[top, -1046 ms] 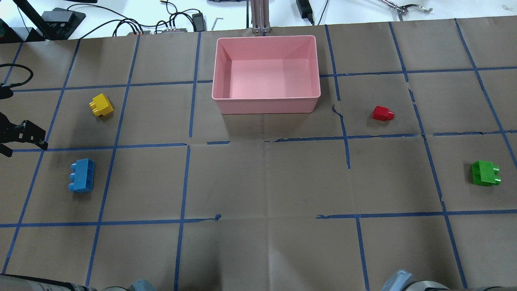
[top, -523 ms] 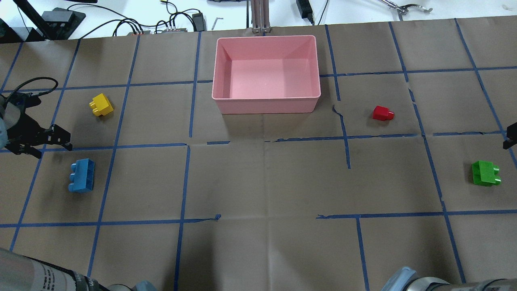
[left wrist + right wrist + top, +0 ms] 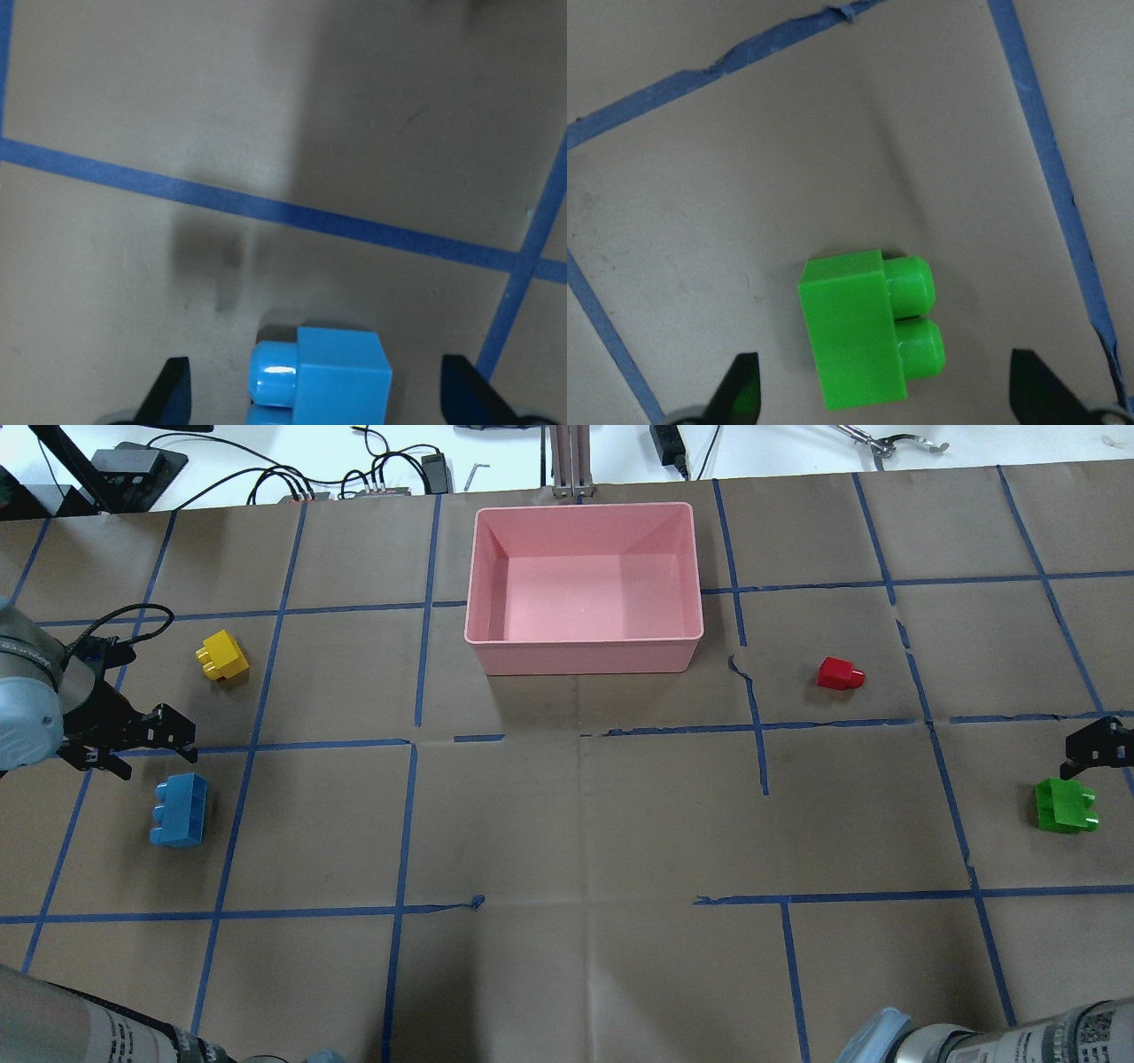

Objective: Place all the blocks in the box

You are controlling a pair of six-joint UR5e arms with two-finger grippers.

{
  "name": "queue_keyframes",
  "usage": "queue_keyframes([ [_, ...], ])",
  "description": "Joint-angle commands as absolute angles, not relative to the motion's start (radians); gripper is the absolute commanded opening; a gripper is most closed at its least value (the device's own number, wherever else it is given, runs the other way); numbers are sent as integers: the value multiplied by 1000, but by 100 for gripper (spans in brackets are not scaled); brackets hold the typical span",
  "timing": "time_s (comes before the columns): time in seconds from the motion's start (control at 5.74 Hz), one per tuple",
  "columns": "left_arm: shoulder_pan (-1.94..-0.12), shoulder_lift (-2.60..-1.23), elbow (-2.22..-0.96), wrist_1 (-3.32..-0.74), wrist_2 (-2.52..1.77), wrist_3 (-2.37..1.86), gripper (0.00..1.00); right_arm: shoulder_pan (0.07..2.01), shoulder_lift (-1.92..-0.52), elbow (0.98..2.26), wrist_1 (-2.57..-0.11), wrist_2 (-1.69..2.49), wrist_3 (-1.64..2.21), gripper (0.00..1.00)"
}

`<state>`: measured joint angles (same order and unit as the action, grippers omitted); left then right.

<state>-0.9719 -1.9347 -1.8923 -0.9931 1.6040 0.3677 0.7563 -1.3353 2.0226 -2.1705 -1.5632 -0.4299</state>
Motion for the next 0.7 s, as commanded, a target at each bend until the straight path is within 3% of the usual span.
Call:
queue_keyframes([
  [0.0, -971, -1936, -1931, -968, 1623, 368, 99, 758, -1312, 2054, -2203, -1562, -439, 99],
  [0.52, -971, -1937, -1972, -950, 1641, 365, 98, 758, -1254, 2065, -2285, -1616, -442, 99],
])
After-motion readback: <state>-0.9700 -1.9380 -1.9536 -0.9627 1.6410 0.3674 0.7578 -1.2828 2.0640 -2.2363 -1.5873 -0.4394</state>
